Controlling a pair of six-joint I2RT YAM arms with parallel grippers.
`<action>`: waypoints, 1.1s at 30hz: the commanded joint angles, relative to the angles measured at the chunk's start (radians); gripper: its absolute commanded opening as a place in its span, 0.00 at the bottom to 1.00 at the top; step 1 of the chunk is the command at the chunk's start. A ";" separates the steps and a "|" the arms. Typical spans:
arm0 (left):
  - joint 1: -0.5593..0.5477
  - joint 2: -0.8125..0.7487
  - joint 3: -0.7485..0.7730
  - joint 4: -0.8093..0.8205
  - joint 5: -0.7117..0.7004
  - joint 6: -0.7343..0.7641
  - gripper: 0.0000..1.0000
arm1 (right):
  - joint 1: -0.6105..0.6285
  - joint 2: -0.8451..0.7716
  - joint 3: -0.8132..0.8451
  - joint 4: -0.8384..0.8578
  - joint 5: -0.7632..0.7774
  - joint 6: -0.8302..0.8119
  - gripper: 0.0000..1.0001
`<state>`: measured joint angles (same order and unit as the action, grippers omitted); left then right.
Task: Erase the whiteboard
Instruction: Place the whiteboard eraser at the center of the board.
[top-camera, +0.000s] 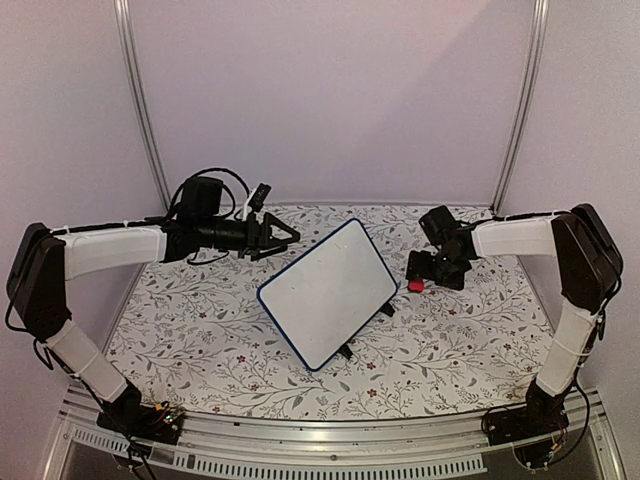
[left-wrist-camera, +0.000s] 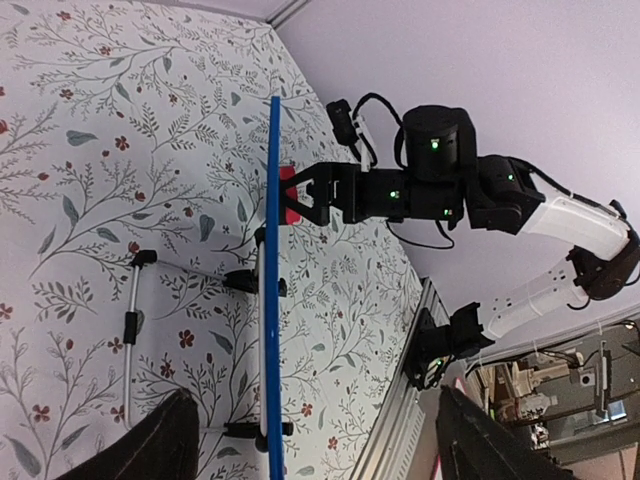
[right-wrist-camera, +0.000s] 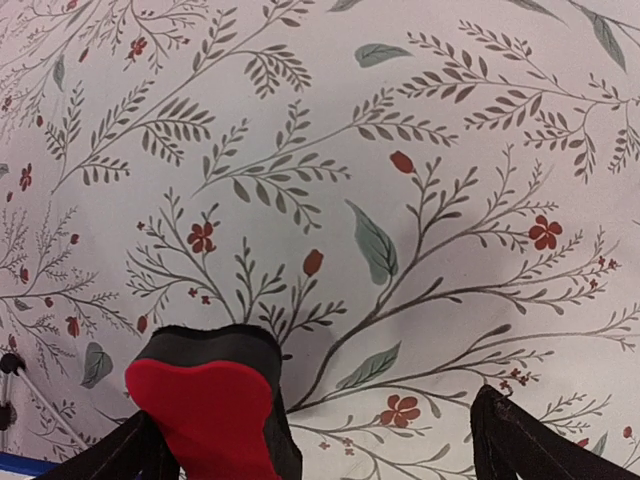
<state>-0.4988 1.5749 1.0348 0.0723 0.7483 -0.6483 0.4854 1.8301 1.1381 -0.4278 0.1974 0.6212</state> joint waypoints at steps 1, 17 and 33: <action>0.010 -0.011 -0.011 0.027 0.008 -0.001 0.81 | 0.023 0.042 0.064 0.010 -0.034 0.031 0.99; 0.011 -0.014 -0.012 0.032 0.016 -0.003 0.81 | 0.045 0.049 0.097 0.033 -0.102 0.043 0.99; 0.010 -0.017 -0.012 0.032 0.016 -0.003 0.81 | 0.047 -0.086 0.051 0.041 -0.156 0.060 0.99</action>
<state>-0.4988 1.5745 1.0313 0.0776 0.7525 -0.6491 0.5259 1.7966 1.2007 -0.4004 0.0547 0.6704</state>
